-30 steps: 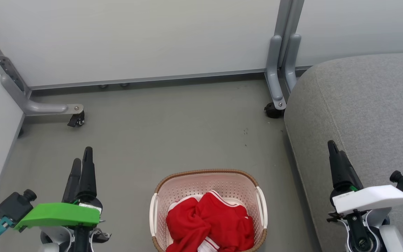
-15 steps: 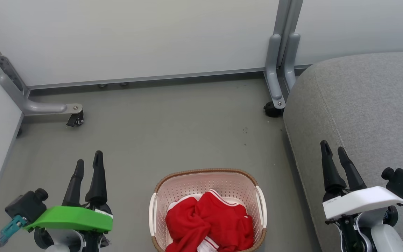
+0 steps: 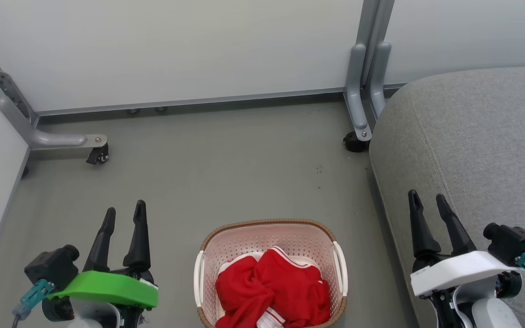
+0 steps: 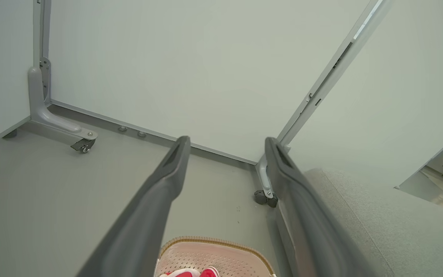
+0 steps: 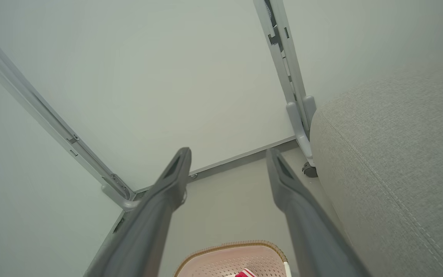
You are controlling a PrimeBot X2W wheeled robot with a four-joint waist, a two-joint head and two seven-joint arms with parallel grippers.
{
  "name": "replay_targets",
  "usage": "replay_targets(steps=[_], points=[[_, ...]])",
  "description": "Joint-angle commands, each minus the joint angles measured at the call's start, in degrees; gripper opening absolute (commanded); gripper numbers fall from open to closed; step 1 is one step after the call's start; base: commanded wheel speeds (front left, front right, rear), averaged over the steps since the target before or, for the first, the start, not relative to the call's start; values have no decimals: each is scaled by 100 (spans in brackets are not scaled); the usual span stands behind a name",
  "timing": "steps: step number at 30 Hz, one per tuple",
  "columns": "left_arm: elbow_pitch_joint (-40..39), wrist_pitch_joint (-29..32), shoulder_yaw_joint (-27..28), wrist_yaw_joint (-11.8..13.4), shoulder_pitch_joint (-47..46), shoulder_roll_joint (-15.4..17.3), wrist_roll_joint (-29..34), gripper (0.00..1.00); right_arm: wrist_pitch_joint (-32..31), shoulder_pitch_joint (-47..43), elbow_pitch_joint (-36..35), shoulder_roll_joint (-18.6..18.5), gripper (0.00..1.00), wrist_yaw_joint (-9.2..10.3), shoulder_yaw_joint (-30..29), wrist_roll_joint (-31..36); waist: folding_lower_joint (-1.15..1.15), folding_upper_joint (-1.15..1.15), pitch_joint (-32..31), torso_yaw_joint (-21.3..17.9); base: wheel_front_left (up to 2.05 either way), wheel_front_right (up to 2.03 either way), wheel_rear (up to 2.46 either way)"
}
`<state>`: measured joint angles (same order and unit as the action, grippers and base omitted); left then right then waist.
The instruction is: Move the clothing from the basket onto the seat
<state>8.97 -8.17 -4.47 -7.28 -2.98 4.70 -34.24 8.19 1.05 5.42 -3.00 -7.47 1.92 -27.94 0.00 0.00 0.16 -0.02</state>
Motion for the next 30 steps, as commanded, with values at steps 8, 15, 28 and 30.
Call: replay_targets(steps=[8,15,28,30], points=[[7,-156,-85,-22,26,73,586,100,156,-83,16,-4,100,-2,72,568,0,0,16,-3,0,0,0],[75,-261,-133,-25,52,72,1003,100,264,-129,90,5,100,-3,115,971,0,0,36,-7,0,0,0],[185,-427,-167,-28,81,23,1625,100,429,-156,221,7,100,-2,178,1320,0,0,75,-17,0,0,0],[210,-445,-175,-29,85,14,1693,100,446,-165,220,8,100,-2,193,1362,0,0,86,-16,0,0,0]])
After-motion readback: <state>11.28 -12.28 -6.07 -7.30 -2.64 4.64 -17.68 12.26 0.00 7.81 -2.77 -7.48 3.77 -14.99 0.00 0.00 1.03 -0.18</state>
